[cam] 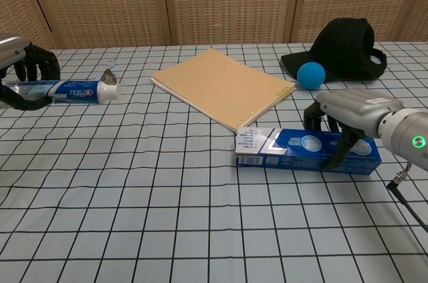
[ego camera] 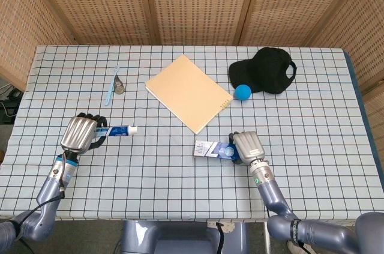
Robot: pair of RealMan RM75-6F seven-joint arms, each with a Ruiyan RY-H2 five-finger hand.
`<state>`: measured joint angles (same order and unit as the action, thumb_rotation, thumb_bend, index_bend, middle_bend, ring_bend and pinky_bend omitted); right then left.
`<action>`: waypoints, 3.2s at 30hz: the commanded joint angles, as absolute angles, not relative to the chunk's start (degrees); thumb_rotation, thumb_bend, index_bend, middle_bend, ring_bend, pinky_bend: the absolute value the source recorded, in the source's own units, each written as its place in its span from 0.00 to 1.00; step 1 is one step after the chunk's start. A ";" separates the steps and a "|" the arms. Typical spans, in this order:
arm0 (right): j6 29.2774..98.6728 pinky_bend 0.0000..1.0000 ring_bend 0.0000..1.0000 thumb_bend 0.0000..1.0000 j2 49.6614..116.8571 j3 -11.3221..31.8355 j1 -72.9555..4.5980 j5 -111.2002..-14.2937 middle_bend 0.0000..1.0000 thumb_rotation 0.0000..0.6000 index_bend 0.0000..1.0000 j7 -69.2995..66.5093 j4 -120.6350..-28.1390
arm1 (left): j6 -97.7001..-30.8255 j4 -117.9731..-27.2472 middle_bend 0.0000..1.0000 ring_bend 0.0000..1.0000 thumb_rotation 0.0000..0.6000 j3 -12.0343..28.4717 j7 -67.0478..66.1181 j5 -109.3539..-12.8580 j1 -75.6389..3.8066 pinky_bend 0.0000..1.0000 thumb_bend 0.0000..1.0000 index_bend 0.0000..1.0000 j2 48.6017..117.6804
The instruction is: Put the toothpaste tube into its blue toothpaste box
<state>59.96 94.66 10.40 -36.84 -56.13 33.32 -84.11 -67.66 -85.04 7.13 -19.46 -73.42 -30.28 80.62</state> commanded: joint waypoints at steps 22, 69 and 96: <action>60.50 0.65 0.58 0.24 88.19 17.89 -46.13 -41.19 0.55 1.00 0.72 39.46 -102.37 | -55.22 -103.47 0.54 0.47 1.00 14.02 -30.80 -60.95 -41.19 0.42 0.62 0.86 66.02; 61.27 0.65 0.58 0.24 85.74 19.07 -57.87 -29.36 0.55 1.00 0.72 37.16 -98.02 | -51.02 -104.93 0.54 0.47 1.00 9.42 -36.43 -44.56 -55.91 0.42 0.62 0.86 60.75; 58.48 0.65 0.58 0.23 84.39 20.74 -57.27 -28.96 0.55 1.00 0.72 27.62 -100.38 | -54.27 -102.91 0.54 0.47 1.00 10.59 -37.16 -45.65 -60.38 0.42 0.62 0.85 66.33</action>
